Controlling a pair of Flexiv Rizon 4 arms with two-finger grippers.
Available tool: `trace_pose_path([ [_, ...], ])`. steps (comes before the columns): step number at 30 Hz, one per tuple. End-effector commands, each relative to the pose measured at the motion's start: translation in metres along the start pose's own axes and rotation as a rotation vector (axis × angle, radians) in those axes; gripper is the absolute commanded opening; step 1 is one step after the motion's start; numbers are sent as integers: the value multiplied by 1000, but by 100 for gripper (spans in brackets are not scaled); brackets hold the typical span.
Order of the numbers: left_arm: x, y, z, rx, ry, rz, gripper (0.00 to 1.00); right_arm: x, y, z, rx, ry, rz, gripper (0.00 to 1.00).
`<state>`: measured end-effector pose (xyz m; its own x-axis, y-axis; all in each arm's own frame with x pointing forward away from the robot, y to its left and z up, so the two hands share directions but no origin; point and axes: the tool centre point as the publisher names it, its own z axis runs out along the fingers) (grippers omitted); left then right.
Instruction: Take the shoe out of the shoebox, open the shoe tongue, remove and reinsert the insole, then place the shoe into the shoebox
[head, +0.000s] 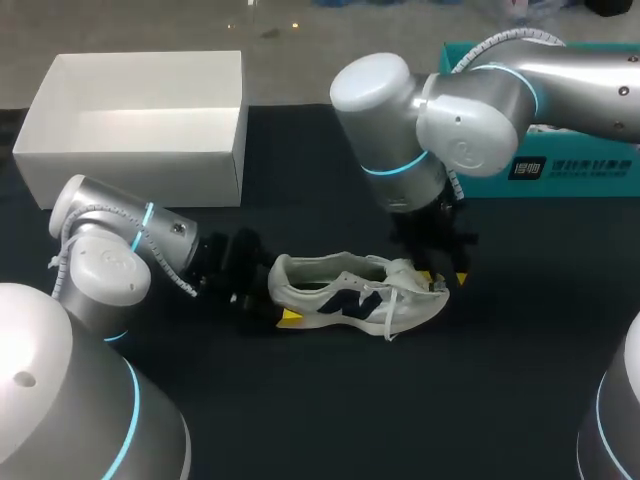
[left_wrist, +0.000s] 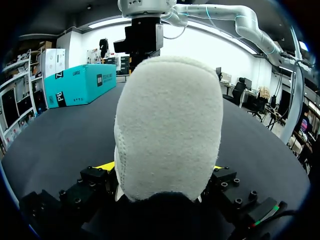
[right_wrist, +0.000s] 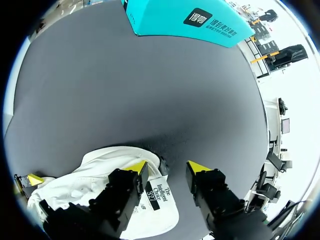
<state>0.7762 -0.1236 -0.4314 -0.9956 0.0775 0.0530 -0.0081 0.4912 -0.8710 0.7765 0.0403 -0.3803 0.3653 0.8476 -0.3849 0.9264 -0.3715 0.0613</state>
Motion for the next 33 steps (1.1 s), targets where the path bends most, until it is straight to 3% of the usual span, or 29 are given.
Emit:
trace_pose_path([
  [1,1,6,-1,-2,1,0,0,6,-9,-1,-12,-1,110,56],
  [6,1,6,-1,-2,1,0,0,-5,-14,-16,-44,24,109,64],
  [9,1,6,-1,-2,1,0,0,-8,-21,-31,-76,38,91,76],
  [12,1,6,-1,-2,1,0,0,-8,-27,-46,-112,59,58,99],
  [21,1,6,-1,-2,1,0,0,-1,-42,-83,-227,141,-90,100],
  [33,1,6,-1,-2,1,0,0,10,-56,-120,-287,214,-214,100],
])
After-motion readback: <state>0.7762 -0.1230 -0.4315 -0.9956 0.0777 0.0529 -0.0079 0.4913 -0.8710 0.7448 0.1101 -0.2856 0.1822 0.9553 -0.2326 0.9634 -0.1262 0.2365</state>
